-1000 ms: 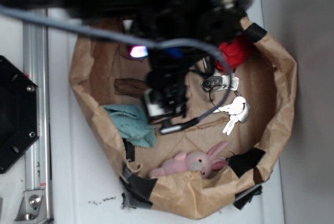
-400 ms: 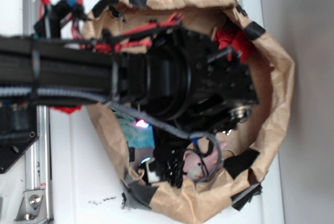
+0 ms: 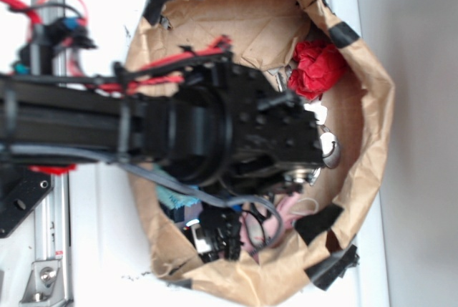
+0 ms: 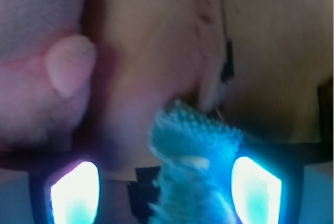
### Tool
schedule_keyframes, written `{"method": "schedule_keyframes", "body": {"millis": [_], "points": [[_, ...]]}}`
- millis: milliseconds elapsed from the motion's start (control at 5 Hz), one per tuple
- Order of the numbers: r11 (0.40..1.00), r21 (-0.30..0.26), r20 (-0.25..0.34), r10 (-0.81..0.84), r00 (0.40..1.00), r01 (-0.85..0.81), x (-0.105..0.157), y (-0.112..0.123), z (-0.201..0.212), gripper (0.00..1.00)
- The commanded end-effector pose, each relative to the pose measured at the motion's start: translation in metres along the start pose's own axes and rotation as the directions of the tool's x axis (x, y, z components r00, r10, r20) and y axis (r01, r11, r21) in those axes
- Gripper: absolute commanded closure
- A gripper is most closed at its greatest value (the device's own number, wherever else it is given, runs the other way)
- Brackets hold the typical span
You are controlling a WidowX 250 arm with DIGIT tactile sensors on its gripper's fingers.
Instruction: Grab the blue cloth.
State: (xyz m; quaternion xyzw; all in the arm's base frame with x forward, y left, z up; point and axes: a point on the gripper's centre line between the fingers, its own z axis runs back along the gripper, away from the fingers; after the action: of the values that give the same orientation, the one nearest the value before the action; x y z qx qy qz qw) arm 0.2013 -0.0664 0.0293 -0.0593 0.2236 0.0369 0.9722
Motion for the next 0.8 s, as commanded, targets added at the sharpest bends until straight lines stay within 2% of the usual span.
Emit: {"method": "schedule_keyframes", "body": {"millis": [0,200,400,600], "points": [[1.0,0.025,0.132,-0.017,0.991,0.014,-0.04,0.021,0.026,1.0],[0.993,0.116,0.264,-0.008,0.964,-0.024,-0.045,0.034,0.073,1.0],[0.982,0.187,0.384,-0.038,0.922,-0.037,-0.041,0.033,0.112,1.0],[0.981,0.188,0.421,-0.04,0.906,-0.044,-0.032,0.025,0.126,1.0]]}}
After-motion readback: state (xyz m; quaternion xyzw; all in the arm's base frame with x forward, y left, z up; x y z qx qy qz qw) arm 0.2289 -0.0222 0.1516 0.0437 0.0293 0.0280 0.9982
